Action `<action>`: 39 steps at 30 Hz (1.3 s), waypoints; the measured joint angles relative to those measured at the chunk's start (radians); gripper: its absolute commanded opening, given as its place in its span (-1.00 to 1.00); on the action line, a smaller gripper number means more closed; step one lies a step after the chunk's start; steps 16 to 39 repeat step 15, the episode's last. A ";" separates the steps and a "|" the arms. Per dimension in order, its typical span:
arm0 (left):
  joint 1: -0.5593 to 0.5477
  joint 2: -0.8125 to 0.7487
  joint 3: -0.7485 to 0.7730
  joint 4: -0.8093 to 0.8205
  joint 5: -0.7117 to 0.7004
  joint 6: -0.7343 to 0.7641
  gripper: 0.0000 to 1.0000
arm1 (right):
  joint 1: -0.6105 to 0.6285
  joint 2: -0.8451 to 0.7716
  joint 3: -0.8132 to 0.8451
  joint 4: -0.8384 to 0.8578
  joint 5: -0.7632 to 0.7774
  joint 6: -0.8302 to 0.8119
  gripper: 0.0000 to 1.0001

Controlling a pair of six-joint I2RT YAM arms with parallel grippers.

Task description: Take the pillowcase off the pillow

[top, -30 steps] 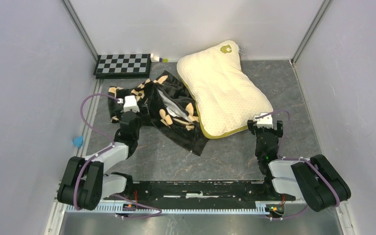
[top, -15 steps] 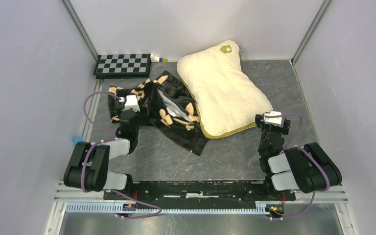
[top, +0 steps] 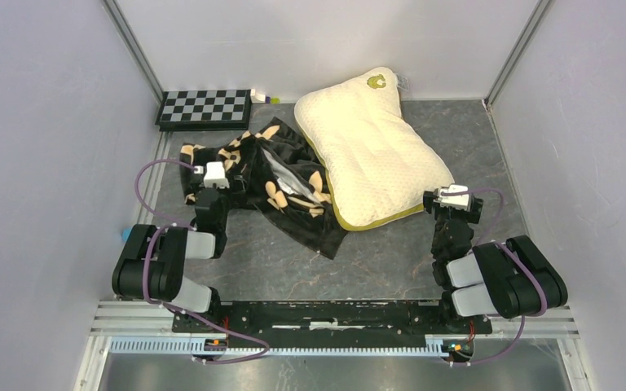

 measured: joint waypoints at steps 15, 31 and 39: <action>0.000 0.000 -0.003 0.031 0.026 0.000 1.00 | 0.000 0.000 0.000 0.000 -0.006 0.003 0.96; 0.000 0.000 -0.003 0.031 0.026 0.000 1.00 | 0.000 0.000 0.000 0.000 -0.006 0.003 0.96; 0.000 0.000 -0.003 0.031 0.026 0.000 1.00 | 0.000 0.000 0.000 0.000 -0.006 0.003 0.96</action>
